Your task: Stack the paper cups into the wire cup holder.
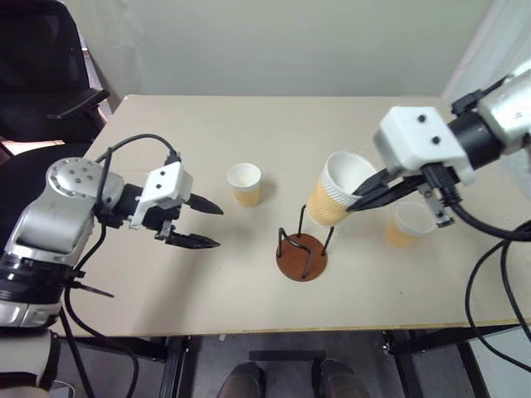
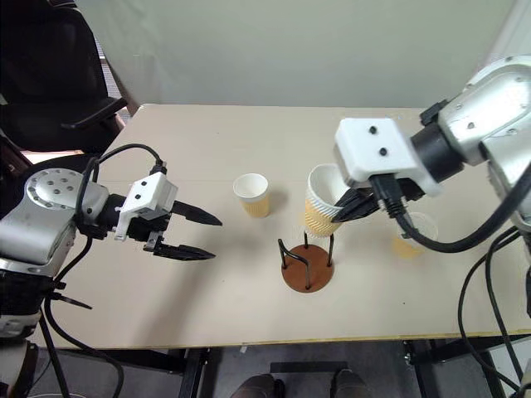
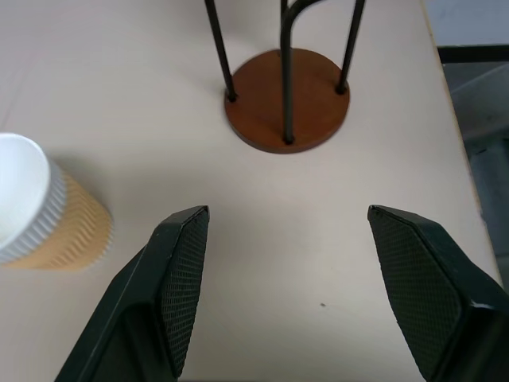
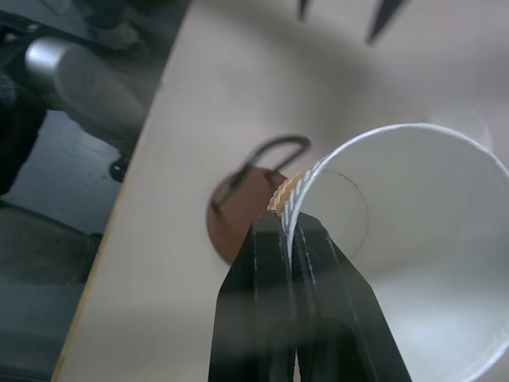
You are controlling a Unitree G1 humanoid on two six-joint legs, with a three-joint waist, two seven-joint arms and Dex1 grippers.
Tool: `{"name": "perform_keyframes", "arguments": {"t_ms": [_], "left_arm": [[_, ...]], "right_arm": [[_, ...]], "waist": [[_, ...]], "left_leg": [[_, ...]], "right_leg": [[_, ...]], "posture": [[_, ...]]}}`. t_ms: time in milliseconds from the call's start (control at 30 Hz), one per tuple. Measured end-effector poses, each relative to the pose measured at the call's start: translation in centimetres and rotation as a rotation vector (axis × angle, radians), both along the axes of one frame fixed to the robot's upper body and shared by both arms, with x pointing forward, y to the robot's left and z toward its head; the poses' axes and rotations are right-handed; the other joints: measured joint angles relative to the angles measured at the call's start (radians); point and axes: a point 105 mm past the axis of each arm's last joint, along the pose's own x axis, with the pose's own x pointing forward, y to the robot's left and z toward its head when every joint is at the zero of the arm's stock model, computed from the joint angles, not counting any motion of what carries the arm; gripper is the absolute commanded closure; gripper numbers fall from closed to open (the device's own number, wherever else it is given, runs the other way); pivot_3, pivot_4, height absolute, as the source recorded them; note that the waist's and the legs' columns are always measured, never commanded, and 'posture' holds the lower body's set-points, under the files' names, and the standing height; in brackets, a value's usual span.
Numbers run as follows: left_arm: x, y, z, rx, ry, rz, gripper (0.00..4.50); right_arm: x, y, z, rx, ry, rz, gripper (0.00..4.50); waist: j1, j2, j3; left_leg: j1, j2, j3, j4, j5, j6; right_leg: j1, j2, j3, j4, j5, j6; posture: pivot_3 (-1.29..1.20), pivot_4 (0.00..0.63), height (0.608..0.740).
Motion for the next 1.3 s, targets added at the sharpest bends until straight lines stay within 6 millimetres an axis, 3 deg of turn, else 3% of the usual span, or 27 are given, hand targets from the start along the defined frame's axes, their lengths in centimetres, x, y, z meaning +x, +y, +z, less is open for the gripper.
{"name": "perform_keyframes", "arguments": {"t_ms": [400,633,833,1100,1200,1300], "left_arm": [[0.2,-0.3,0.5,-0.019,-0.015,-0.01,1.06],[0.7,-0.4,3.6,-0.146,-0.085,0.043,1.06],[1.1,0.0,4.5,-0.186,-0.097,0.088,1.06],[1.4,1.7,7.2,-0.257,-0.157,0.167,1.06],[1.5,2.1,7.1,-0.256,-0.154,0.182,1.06],[1.5,2.2,7.1,-0.255,-0.155,0.184,1.06]], "right_arm": [[1.3,0.9,-2.9,-0.072,-0.024,0.056,4.47],[1.4,1.0,-3.7,-0.098,-0.039,0.083,4.47],[1.5,1.2,-4.4,-0.116,-0.031,0.101,4.47],[1.8,1.4,-4.8,-0.124,-0.046,0.104,4.47],[1.9,1.4,-5.0,-0.123,-0.044,0.105,3.91],[2.0,1.5,-5.1,-0.12,-0.049,0.1,2.98]], "waist": [[-0.001,0.0,0.0],[-0.001,0.0,0.0],[-0.001,0.0,0.0],[-0.002,0.0,0.0],[-0.002,0.0,0.0],[-0.002,0.0,0.0]], "left_leg": [[-0.001,0.0,0.001,0.0,0.0,0.0],[-0.001,0.0,0.001,0.0,0.001,0.0],[-0.001,0.0,0.001,0.001,0.001,0.0],[-0.001,0.0,0.001,0.001,0.001,0.0],[-0.001,0.0,0.001,0.001,0.002,0.001],[-0.001,0.0,0.001,0.001,0.002,0.001]], "right_leg": [[0.0,0.0,0.0,-0.002,0.001,0.003],[0.0,0.0,0.0,-0.002,0.002,0.003],[0.0,0.0,0.0,-0.001,0.002,0.003],[0.0,0.0,0.0,-0.001,0.002,0.003],[0.0,0.0,0.0,-0.002,0.002,0.003],[0.0,0.0,0.0,-0.002,0.002,0.003]], "posture": [[0.0,0.15,0.74],[0.0,0.15,0.74],[0.0,0.15,0.74],[0.0,0.15,0.74],[0.0,0.15,0.74],[0.0,0.15,0.74]]}}
